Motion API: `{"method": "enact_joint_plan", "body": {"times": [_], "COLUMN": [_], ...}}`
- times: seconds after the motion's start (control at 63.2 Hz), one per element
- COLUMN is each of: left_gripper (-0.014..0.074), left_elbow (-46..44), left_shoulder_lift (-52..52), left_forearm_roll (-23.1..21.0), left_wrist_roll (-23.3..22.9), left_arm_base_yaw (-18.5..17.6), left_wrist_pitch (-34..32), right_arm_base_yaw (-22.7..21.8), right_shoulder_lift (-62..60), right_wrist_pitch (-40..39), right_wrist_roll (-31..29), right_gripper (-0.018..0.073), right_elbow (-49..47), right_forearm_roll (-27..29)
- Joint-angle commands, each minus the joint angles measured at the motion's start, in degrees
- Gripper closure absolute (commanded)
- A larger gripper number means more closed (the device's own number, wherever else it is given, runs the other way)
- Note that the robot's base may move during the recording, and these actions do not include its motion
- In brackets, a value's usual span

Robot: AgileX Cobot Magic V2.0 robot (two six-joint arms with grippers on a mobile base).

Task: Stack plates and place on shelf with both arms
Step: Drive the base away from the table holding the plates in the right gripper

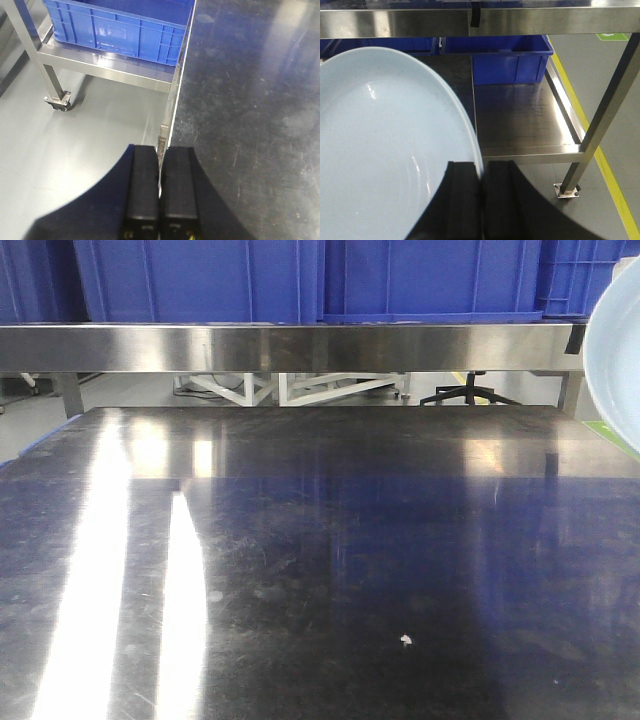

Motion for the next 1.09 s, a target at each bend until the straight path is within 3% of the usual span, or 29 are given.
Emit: {"method": "enact_joint_plan", "body": {"times": [0.0,1.076], "left_gripper": [0.0501,0.0501], "left_elbow": [-1.6,-1.6], "left_shoulder_lift": [-0.3,-0.3], "left_forearm_roll": [-0.2,-0.2], "left_wrist_roll": [-0.4,-0.4], "left_arm_base_yaw": [-0.2,-0.2], "left_wrist_pitch": [-4.0,-4.0], "right_arm_base_yaw": [-0.2,-0.2], "right_shoulder_lift": [0.1,0.1], "right_wrist_pitch": [-5.8,-5.8], "right_wrist_roll": [-0.1,-0.1], "right_gripper": [0.0531,0.0531], "right_elbow": [-1.7,-1.7], "right_forearm_roll": [-0.3,-0.3]}}
